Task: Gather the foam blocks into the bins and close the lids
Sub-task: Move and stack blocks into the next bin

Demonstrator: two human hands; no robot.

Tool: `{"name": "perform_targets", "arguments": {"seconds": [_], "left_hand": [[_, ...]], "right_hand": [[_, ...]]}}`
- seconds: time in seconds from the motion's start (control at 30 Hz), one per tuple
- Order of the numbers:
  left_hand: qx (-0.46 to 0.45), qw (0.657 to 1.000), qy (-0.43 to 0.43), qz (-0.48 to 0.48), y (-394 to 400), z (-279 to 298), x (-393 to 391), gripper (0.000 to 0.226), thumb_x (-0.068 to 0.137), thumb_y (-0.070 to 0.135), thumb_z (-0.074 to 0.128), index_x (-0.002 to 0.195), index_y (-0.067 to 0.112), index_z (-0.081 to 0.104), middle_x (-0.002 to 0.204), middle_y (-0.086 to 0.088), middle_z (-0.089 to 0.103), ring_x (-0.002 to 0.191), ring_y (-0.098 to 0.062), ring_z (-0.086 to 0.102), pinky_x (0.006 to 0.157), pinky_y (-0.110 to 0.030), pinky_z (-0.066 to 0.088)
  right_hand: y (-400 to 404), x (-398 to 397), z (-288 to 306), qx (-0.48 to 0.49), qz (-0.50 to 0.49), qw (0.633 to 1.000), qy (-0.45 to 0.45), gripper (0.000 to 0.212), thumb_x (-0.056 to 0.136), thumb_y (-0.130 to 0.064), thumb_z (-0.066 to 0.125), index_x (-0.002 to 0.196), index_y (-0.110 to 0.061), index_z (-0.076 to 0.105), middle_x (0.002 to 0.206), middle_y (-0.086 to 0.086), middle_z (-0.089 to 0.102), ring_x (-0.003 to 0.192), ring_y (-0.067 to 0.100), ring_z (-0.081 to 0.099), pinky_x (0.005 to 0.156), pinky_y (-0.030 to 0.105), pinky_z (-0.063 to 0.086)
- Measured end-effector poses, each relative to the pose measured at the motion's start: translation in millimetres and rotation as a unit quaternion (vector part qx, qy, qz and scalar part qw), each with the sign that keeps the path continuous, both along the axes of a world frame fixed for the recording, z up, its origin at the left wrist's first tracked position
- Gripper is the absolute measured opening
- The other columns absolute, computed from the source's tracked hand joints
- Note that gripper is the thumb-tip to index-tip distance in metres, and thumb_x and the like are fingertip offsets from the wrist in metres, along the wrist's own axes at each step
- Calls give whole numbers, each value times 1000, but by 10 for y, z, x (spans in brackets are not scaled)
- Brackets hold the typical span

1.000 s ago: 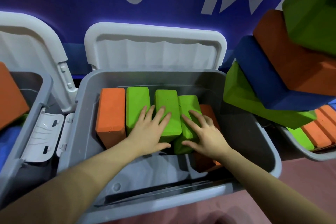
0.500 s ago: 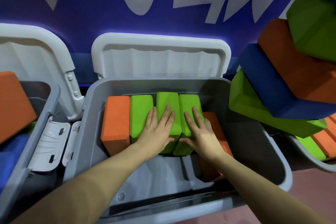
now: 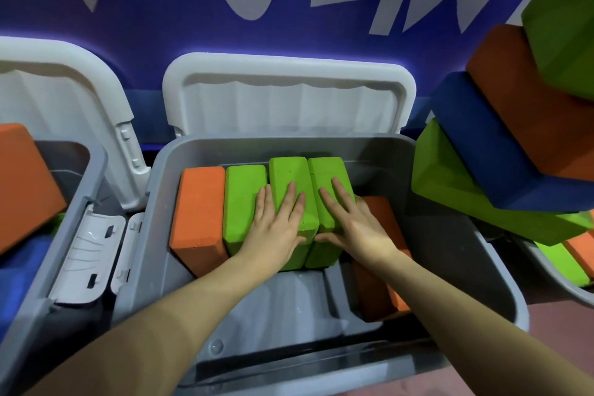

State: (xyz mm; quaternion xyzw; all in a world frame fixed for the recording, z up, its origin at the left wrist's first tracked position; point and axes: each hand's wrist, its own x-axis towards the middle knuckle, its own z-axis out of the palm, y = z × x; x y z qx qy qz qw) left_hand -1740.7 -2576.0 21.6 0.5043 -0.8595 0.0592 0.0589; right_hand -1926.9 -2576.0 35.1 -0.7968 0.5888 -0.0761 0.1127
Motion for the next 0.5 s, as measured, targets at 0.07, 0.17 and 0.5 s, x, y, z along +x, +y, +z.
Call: {"name": "perform_targets", "arguments": {"seconds": [0.07, 0.17, 0.5], "left_hand": [[-8, 1000, -16, 0, -49, -20, -49, 93, 45, 45, 92, 121, -1, 63, 127, -24, 59, 103, -58, 56, 89, -62, 47], [7, 999, -34, -7, -62, 73, -103, 96, 62, 51, 83, 137, 2, 49, 142, -23, 45, 121, -57, 43, 107, -56, 30], [19, 997, -67, 17, -29, -44, -61, 94, 71, 58, 73, 144, 10, 39, 148, -18, 39, 133, -44, 37, 112, -51, 26]], "right_hand": [[25, -19, -46, 6, -16, 1000, -2, 91, 78, -43, 73, 150, -16, 25, 159, 14, 10, 125, 51, 39, 102, 50, 38], [20, -51, -143, 15, -24, 1000, -10, 90, 74, -41, 76, 147, -12, 33, 155, 22, 21, 118, 58, 44, 96, 55, 41], [-107, -92, -212, 0, 13, 998, 65, 91, 75, -74, 39, 148, -20, 33, 153, 20, 29, 117, 58, 48, 97, 72, 30]]}}
